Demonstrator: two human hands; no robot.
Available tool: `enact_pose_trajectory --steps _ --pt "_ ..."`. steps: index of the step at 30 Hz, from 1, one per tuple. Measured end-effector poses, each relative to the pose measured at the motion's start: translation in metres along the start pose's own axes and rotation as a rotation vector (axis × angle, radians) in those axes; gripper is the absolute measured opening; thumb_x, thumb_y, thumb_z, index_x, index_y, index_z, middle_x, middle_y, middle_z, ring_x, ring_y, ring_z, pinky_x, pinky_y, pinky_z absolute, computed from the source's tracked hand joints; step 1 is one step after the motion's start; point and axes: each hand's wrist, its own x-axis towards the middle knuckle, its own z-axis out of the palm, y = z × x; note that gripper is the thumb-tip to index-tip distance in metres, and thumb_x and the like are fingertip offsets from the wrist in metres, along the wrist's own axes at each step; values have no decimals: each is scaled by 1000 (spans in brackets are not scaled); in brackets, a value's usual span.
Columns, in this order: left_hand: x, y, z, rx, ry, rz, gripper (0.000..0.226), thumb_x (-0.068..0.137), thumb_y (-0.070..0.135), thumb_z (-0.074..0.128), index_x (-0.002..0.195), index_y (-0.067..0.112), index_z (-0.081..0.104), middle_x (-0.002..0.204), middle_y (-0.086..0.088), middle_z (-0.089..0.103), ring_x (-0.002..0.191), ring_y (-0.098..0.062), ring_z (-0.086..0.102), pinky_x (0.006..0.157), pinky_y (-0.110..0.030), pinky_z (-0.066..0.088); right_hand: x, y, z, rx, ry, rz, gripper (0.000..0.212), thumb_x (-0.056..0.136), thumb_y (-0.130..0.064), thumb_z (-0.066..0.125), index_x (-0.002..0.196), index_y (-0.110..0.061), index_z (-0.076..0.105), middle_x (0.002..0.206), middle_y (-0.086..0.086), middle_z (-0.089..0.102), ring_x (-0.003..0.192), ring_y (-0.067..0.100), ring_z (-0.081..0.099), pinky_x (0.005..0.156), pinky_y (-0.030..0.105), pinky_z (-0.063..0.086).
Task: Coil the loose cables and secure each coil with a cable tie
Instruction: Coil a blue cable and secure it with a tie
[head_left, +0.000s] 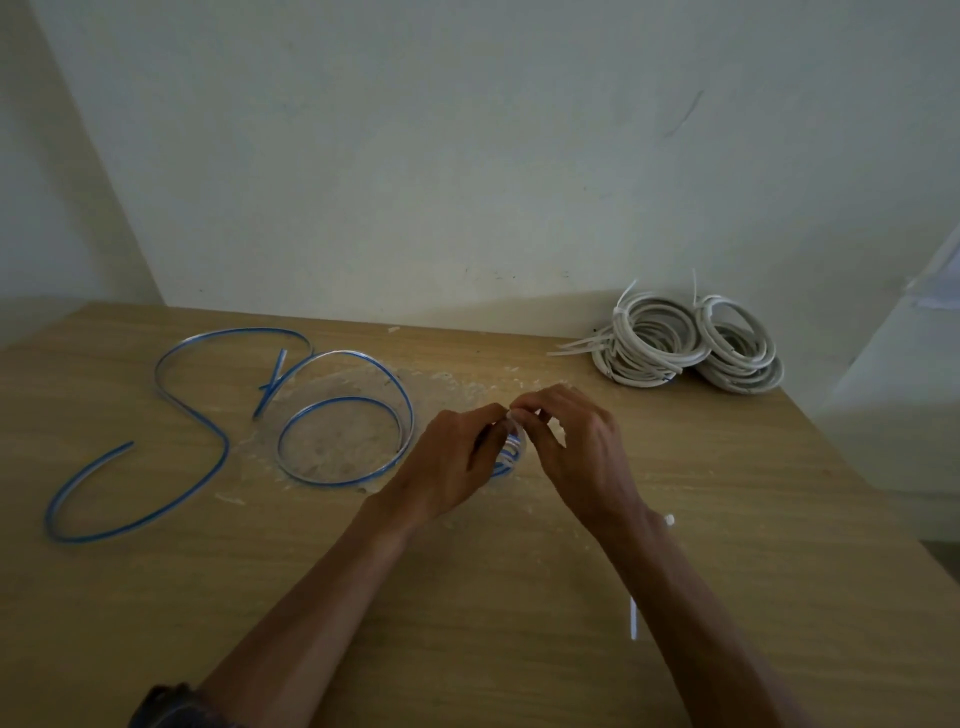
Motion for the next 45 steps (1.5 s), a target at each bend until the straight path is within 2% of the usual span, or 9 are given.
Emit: enact_pose_trajectory --steps 5,10,14,20,22,25,32,38,45 --pt "2 12 -6 -119 -41 -70 22 105 8 50 89 16 63 68 18 59 63 8 60 62 -6 39 -5 2 10 7 151 -22 6 95 -5 67 94 -11 69 90 0 67 81 14 58 71 28 49" --pt "1 27 -8 -445 -20 -270 24 110 17 40 113 13 63 52 -2 50 39 -6 37 44 -19 31 -6 7 14 -53 138 -28 10 98 -20 57 97 -14 66 89 -1 64 80 15 56 68 40 50" --pt "5 36 -16 -523 -18 -302 23 105 11 50 108 -6 64 45 18 54 36 4 46 45 -7 33 -5 6 10 -62 131 -15 10 96 -22 59 94 -16 66 87 -5 63 80 13 54 72 36 46" --pt "3 27 -13 -555 -108 -399 23 104 16 55 99 -3 66 45 11 48 36 -4 36 43 -14 27 0 9 0 74 264 162 2 97 -21 59 98 -20 61 88 -8 60 79 9 55 74 29 47" --pt "2 26 -7 -565 -138 -411 23 104 24 56 93 10 71 52 -9 40 40 -18 26 44 -28 20 3 9 -5 107 326 228 6 99 -17 61 98 -23 59 86 -8 60 77 1 54 74 18 43" --pt "-1 24 2 -584 -132 -460 26 105 27 54 89 18 72 55 -11 36 44 -21 22 45 -31 19 4 7 -2 231 278 337 6 101 -19 59 96 -21 61 86 -6 64 76 0 57 67 10 41" --pt "0 12 -2 -634 -34 -536 24 104 29 55 91 18 71 59 -11 36 43 -16 25 46 -30 20 1 3 4 355 -22 265 7 92 -18 72 97 -20 76 89 -12 73 81 9 69 65 26 54" --pt "-1 29 4 -566 -9 -402 20 104 19 55 115 13 71 58 1 53 46 5 54 50 -6 38 -1 2 6 256 109 264 7 89 -15 74 95 -19 75 86 -10 73 80 5 68 64 21 50" --pt "0 26 8 -478 50 -303 15 100 23 62 104 14 74 83 12 73 73 1 69 68 -15 51 -1 -6 2 377 205 400 8 91 -19 74 96 -15 77 88 -9 75 80 7 69 68 26 54"
